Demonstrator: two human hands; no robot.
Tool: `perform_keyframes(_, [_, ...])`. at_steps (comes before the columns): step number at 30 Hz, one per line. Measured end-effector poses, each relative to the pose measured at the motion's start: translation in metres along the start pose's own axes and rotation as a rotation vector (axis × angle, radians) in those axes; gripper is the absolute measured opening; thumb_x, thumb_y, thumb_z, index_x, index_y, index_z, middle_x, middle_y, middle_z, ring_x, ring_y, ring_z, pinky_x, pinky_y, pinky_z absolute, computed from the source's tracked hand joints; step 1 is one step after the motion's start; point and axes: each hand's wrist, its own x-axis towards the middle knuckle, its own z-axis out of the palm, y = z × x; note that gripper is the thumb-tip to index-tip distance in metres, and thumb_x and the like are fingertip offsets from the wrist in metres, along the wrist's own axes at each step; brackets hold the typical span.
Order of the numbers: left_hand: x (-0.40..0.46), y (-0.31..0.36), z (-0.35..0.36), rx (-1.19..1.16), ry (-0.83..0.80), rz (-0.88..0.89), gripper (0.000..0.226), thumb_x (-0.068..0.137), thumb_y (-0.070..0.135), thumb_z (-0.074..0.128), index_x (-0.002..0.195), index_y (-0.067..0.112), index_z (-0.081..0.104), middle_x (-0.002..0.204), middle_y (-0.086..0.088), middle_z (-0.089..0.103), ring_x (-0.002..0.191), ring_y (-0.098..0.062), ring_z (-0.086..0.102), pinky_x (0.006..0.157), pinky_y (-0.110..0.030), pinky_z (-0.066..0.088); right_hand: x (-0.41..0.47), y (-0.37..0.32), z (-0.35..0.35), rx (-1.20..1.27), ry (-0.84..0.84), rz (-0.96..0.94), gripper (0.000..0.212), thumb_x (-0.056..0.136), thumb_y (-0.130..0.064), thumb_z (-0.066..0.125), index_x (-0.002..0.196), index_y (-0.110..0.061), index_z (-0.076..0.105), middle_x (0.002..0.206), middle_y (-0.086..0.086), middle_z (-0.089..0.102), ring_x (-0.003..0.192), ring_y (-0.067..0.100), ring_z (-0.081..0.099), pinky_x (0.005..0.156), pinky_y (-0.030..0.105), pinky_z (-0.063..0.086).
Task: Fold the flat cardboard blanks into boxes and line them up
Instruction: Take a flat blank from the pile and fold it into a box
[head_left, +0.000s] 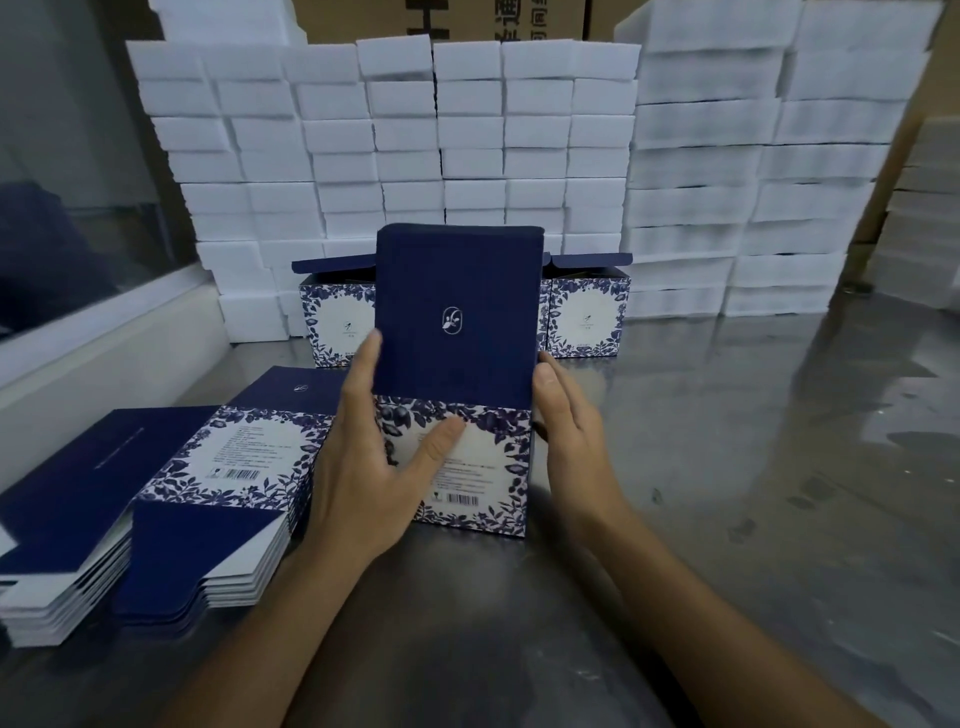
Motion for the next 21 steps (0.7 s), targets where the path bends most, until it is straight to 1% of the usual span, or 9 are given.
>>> perform_keyframes(2, [-0.001,0.001,0.000,0.119,-0.028,0.060,0.071,0.082,0.075,0.048,0.143,0.062,0.014,0.148,0.014,0.039,0.132,-0.012,0.044,0.101,-0.041,0.044,0.002,-0.002,-0.002,0.034,0.064,0.001,0.053,0.096,-0.047,0.056,0.141,-0.018,0.053,0.134,-0.005,0.065,0.122,0.008,0.061,0.103,0.028,0.050])
perform_keyframes(4, [-0.002,0.002,0.000,0.143,-0.034,0.095,0.056,0.088,0.068,0.044,0.140,0.050,0.034,0.133,0.004,0.049,0.120,-0.012,0.051,0.093,-0.038,0.048,0.004,-0.003,-0.004,0.045,0.154,0.015,0.035,0.100,-0.031,0.060,0.133,-0.020,0.056,0.127,-0.006,0.066,0.117,0.007,0.063,0.095,0.024,0.054])
perform_keyframes(6, [-0.002,0.005,0.001,0.137,0.004,0.121,0.047,0.094,0.058,0.042,0.133,0.033,0.046,0.121,0.010,0.052,0.109,-0.005,0.051,0.087,-0.032,0.045,0.005,-0.005,-0.004,0.028,0.236,-0.014,0.024,0.099,-0.018,0.060,0.122,-0.023,0.058,0.118,-0.005,0.067,0.101,-0.002,0.065,0.080,0.015,0.054])
perform_keyframes(8, [-0.002,0.008,0.001,0.138,0.044,0.128,0.042,0.098,0.048,0.040,0.128,0.023,0.051,0.116,0.011,0.054,0.101,-0.005,0.053,0.081,-0.032,0.047,0.005,-0.008,-0.004,-0.040,0.305,-0.100,0.016,0.100,-0.014,0.058,0.112,-0.023,0.060,0.108,-0.002,0.067,0.089,-0.001,0.066,0.071,0.016,0.053])
perform_keyframes(11, [-0.001,0.012,0.002,0.199,0.082,0.195,0.043,0.100,0.037,0.039,0.123,0.008,0.060,0.107,-0.002,0.064,0.087,-0.014,0.060,0.071,-0.031,0.049,0.001,-0.013,-0.004,-0.301,0.347,-0.353,0.015,0.102,-0.017,0.050,0.103,-0.016,0.065,0.100,0.001,0.066,0.093,0.015,0.064,0.077,0.025,0.051])
perform_keyframes(13, [-0.001,0.015,0.002,0.278,0.126,0.249,0.041,0.100,0.031,0.041,0.119,0.003,0.064,0.100,-0.007,0.066,0.081,-0.015,0.060,0.067,-0.025,0.044,-0.002,-0.013,-0.004,-0.463,0.354,-0.502,0.023,0.101,-0.015,0.046,0.103,-0.008,0.068,0.102,0.002,0.063,0.097,0.016,0.060,0.085,0.023,0.045])
perform_keyframes(15, [-0.001,0.017,0.002,0.340,0.168,0.275,0.038,0.100,0.029,0.045,0.115,0.002,0.067,0.097,-0.008,0.067,0.077,-0.019,0.063,0.064,-0.023,0.043,-0.003,-0.014,-0.005,-0.526,0.360,-0.554,0.029,0.102,-0.018,0.044,0.105,-0.003,0.069,0.106,0.006,0.062,0.101,0.019,0.059,0.090,0.025,0.045])
perform_keyframes(17, [0.000,0.018,0.003,0.365,0.181,0.294,0.038,0.099,0.031,0.047,0.112,0.002,0.069,0.093,-0.007,0.068,0.072,-0.020,0.063,0.060,-0.023,0.043,-0.002,-0.015,-0.006,-0.544,0.364,-0.576,0.032,0.101,-0.019,0.044,0.106,-0.001,0.069,0.107,0.009,0.062,0.101,0.022,0.060,0.089,0.034,0.049])
perform_keyframes(21, [-0.001,0.022,0.008,0.356,0.190,0.316,0.036,0.099,0.030,0.049,0.108,0.001,0.070,0.088,-0.007,0.068,0.070,-0.021,0.064,0.056,-0.026,0.046,-0.004,-0.013,0.000,-0.599,0.248,-0.674,0.019,0.098,-0.014,0.059,0.107,-0.004,0.073,0.110,0.010,0.064,0.100,0.021,0.062,0.083,0.041,0.052])
